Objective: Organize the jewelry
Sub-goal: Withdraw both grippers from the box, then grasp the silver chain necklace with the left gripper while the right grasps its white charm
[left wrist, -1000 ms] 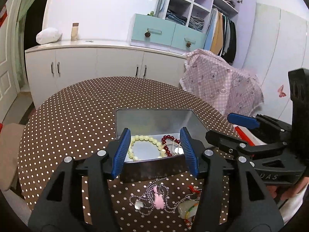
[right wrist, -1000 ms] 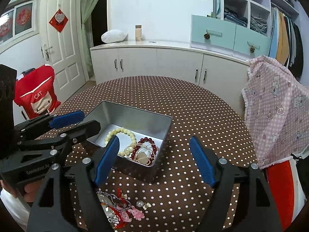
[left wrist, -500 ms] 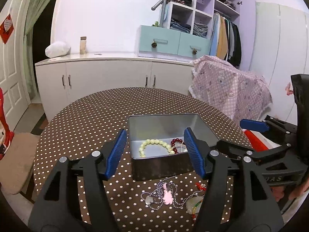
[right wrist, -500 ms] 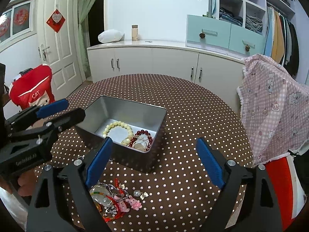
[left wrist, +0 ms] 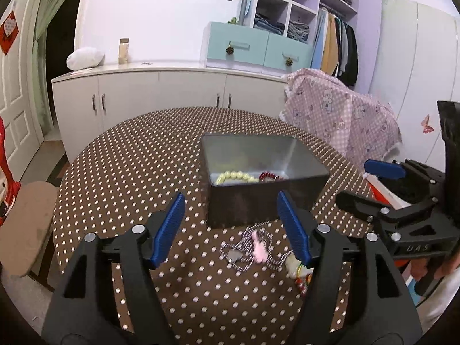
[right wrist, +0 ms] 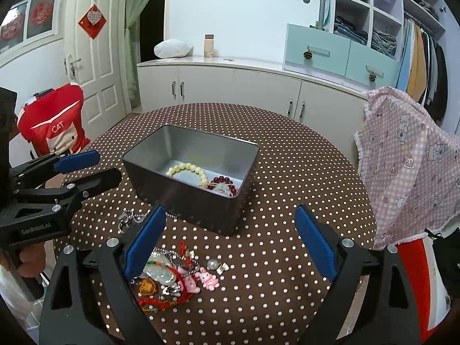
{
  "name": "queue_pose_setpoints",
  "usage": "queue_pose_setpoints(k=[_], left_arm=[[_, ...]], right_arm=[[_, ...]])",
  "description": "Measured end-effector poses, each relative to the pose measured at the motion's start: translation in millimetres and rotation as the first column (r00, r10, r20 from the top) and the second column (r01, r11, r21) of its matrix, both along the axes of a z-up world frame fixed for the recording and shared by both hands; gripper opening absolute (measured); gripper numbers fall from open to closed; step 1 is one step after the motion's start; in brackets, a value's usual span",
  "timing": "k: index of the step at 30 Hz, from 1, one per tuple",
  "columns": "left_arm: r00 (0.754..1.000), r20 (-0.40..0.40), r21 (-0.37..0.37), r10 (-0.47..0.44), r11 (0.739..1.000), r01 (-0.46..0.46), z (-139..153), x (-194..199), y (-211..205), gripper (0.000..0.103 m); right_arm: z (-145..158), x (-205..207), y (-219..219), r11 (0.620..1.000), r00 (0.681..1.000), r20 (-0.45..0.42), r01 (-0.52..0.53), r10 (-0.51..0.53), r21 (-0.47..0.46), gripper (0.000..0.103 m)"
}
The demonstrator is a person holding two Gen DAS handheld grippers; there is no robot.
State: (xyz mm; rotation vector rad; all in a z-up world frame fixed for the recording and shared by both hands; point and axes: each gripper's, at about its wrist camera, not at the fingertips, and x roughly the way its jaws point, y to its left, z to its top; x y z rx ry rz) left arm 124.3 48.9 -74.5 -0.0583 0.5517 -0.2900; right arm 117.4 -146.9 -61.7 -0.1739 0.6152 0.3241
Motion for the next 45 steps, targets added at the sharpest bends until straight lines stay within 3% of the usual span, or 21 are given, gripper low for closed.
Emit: queue_pose_setpoints(k=[14,16,19,20,21,24,29,35,39,45], left_arm=[[0.989,-0.131,-0.011,-0.067,0.998,0.066,-32,7,2,0.066],[0.987,-0.143,-0.004,-0.075,0.997,0.075,-36,7,0,0.062],[0.984,-0.165,0.016,-0.074,0.997,0.077,-42,10,-3,0.048],[0.983,-0.175,0.025,-0.059,0.998,0.064,-45,12,-3,0.037],[0.982,-0.181,0.034,-0.046,0.998,0.053,-46,13,-4,0.034],[0.985,-0.166,0.05,-0.046,0.997,0.054,-49,15,-6,0.033],[0.987,-0.144,0.107,-0.064,0.991,0.08,-49,10,-13,0.033],[0.99,-0.12,0.118,-0.077,0.989,0.091,-49,9,-12,0.018],[0.991,-0.114,0.085,-0.076,0.993,0.086,-51,8,-6,0.016],[0.993,-0.109,-0.077,-0.053,0.996,0.044,-53,8,17,0.015]], right_arm=[[-21,-5,12,0.999,0.996,-0.072,-0.051,0.052,0.006,0.088],[-21,-4,11,0.998,0.994,-0.094,-0.061,0.064,0.034,0.088],[-21,-6,10,0.996,0.991,-0.105,-0.073,0.078,0.053,0.088],[-22,-6,10,0.995,0.99,-0.113,-0.08,0.086,0.059,0.088],[-23,-4,9,0.992,0.985,-0.133,-0.096,0.106,0.076,0.088],[-28,0,7,0.989,0.976,-0.18,-0.102,0.12,0.104,0.088],[-33,3,7,0.991,0.975,-0.188,-0.098,0.114,0.089,0.088],[-36,3,18,0.992,0.977,-0.172,-0.118,0.125,0.051,0.088],[-35,4,23,0.991,0.98,-0.152,-0.127,0.13,0.03,0.088],[-30,7,33,0.988,0.98,-0.129,-0.152,0.151,0.004,0.088]])
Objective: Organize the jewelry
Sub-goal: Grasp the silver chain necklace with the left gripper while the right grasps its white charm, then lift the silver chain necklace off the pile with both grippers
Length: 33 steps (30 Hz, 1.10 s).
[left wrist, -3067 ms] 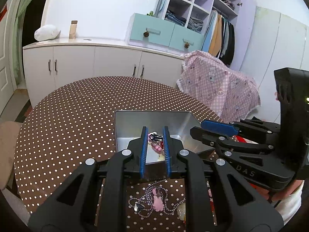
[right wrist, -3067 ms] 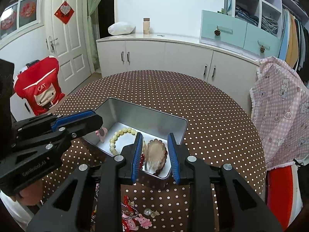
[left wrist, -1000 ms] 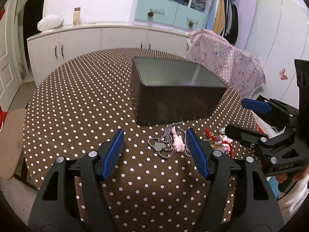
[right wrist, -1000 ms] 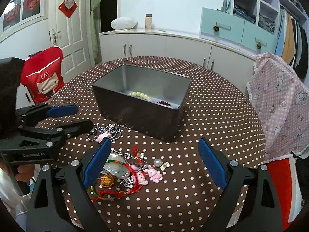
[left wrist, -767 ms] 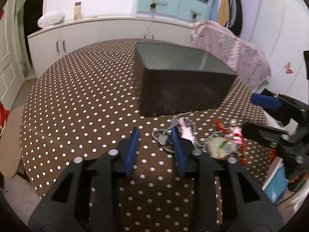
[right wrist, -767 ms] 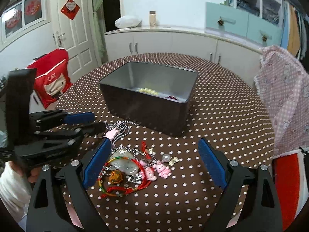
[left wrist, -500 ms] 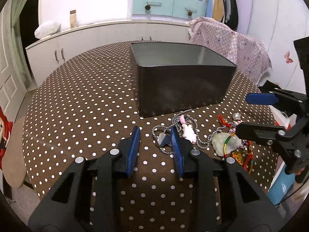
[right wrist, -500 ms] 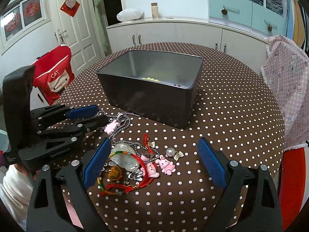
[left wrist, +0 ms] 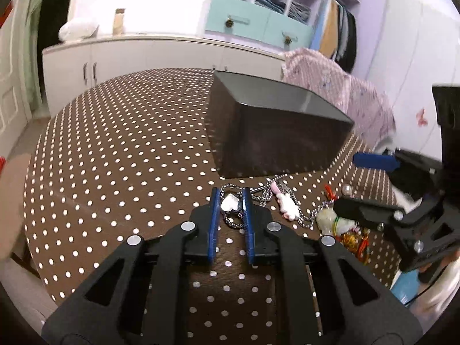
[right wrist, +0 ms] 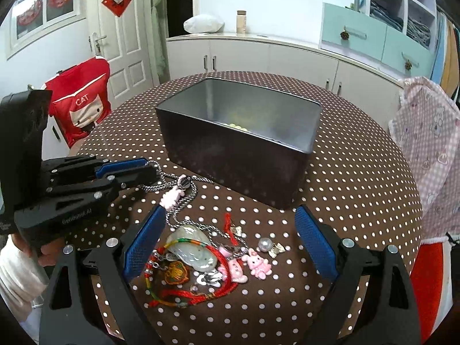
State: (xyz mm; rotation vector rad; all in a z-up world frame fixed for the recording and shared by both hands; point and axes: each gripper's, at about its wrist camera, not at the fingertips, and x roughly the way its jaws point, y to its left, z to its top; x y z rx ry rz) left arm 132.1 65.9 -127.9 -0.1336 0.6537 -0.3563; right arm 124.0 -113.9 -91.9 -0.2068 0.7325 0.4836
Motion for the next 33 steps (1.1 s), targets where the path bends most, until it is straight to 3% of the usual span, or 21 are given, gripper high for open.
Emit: queue_pose_setpoints(k=[3,10,16,19,27,33], left_arm=[[1.0,0.009,-0.016,0.015,1.0,-0.015,0,-2,3,0.016],[1.0,0.002,-0.033,0.03,0.999,-0.03,-1,-3,5,0.016],[1.0,0.001,-0.033,0.031,0.999,-0.031,-1,-3,5,0.016],[0.999,-0.003,-0.032,0.032,0.999,-0.032,-1,-2,4,0.016],[1.0,0.0,-0.019,0.03,0.999,-0.03,0,-2,2,0.016],[1.0,0.002,-0.011,0.028,1.0,-0.028,0,-1,-1,0.016]], right_arm=[[-2,1,12,0.999,1.0,0.008,-0.024,0.024,-0.027,0.086],[-9,5,36,0.994,0.995,-0.023,-0.095,0.094,-0.057,0.047],[-12,7,47,0.987,0.99,-0.036,-0.14,0.137,-0.08,0.03],[-15,11,51,0.986,0.988,-0.055,-0.147,0.142,-0.083,0.024],[-18,14,54,0.982,0.986,-0.029,-0.167,0.166,-0.088,0.024],[-18,12,49,0.983,0.985,-0.034,-0.173,0.171,-0.063,0.016]])
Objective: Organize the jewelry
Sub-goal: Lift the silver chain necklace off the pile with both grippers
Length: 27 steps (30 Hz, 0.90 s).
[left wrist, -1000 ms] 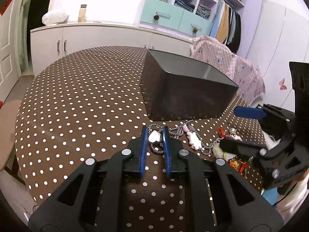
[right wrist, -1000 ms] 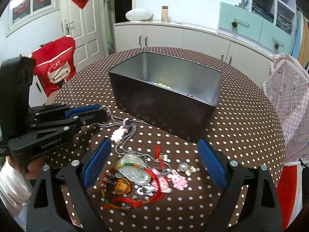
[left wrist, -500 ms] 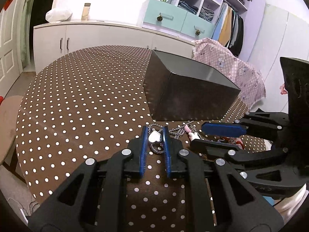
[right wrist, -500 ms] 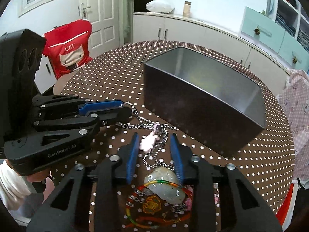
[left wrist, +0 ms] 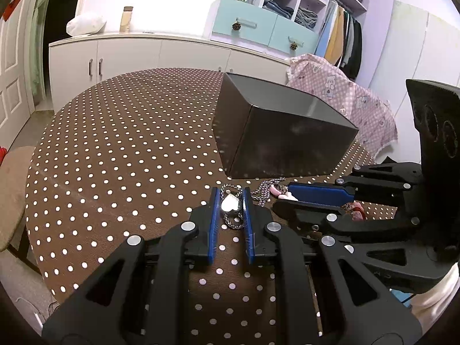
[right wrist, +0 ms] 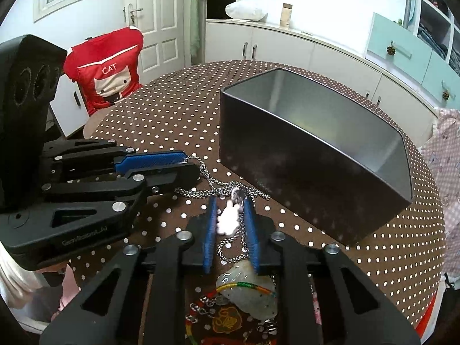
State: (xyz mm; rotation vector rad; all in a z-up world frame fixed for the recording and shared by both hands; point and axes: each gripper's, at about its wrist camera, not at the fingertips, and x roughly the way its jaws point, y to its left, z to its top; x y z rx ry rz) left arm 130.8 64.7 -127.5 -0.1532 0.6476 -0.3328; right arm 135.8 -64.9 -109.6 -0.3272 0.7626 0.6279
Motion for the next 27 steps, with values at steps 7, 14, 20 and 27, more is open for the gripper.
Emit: queue_pose_setpoints(k=[7,14,20,27], left_arm=[[1.0,-0.007,0.019,0.007,1.0,-0.007,-1,2,-5,0.016],[1.0,-0.006,0.053,0.021,0.998,-0.021,-1,4,-12,0.016],[0.999,0.002,0.115,0.045,0.992,-0.045,0,3,-20,0.016],[0.997,-0.018,0.109,0.076,0.991,-0.074,4,2,-17,0.016]], right_arm=[[2,5,-14,0.994,0.998,-0.046,0.04,-0.035,0.102,0.016],[9,4,-31,0.979,0.995,-0.065,0.086,-0.075,0.187,0.016],[25,-2,-51,0.97,0.993,-0.046,0.118,-0.111,0.211,0.016],[37,-11,-66,0.965,0.989,-0.016,0.146,-0.146,0.219,0.016]])
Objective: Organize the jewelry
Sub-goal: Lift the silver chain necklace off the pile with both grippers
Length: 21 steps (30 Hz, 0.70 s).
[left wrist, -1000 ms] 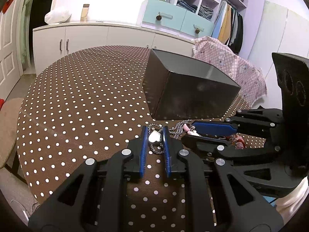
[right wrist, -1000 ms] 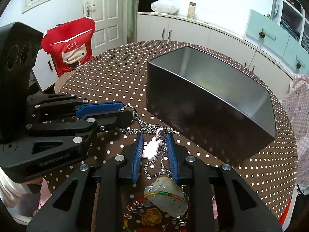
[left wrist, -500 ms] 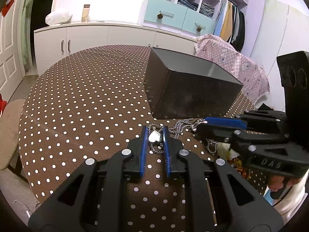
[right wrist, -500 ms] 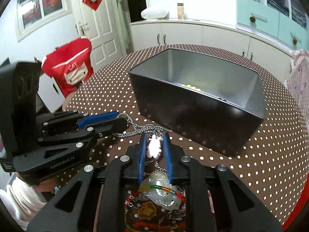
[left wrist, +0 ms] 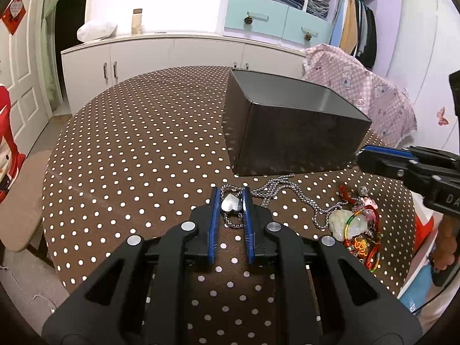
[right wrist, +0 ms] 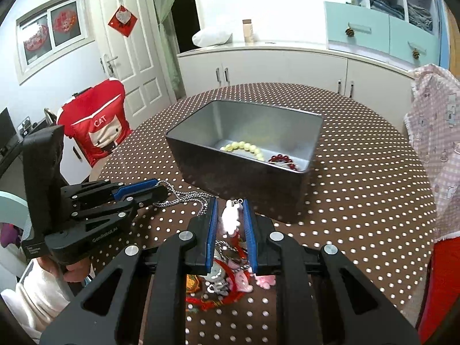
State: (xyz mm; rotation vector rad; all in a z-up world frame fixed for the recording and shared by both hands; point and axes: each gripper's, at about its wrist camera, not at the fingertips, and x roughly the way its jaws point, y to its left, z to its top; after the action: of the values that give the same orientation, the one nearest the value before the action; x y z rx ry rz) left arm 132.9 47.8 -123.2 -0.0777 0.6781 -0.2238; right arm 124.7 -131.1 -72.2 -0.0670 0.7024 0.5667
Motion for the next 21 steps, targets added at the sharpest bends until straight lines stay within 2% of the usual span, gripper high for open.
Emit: queue_pose_setpoints(k=[5,21], left_arm=[[1.0,0.0,-0.011,0.002,1.0,-0.002,9,-4,5,0.016],[0.987,0.156,0.047,-0.032,0.999,0.025,69,-32,-5,0.016]], right_arm=[[4,-3,-4,1.0,1.0,0.005,0.01,-0.01,-0.008,0.016],[24,-12,-9,0.999,0.999,0.019,0.039,-0.038,-0.02,0.016]])
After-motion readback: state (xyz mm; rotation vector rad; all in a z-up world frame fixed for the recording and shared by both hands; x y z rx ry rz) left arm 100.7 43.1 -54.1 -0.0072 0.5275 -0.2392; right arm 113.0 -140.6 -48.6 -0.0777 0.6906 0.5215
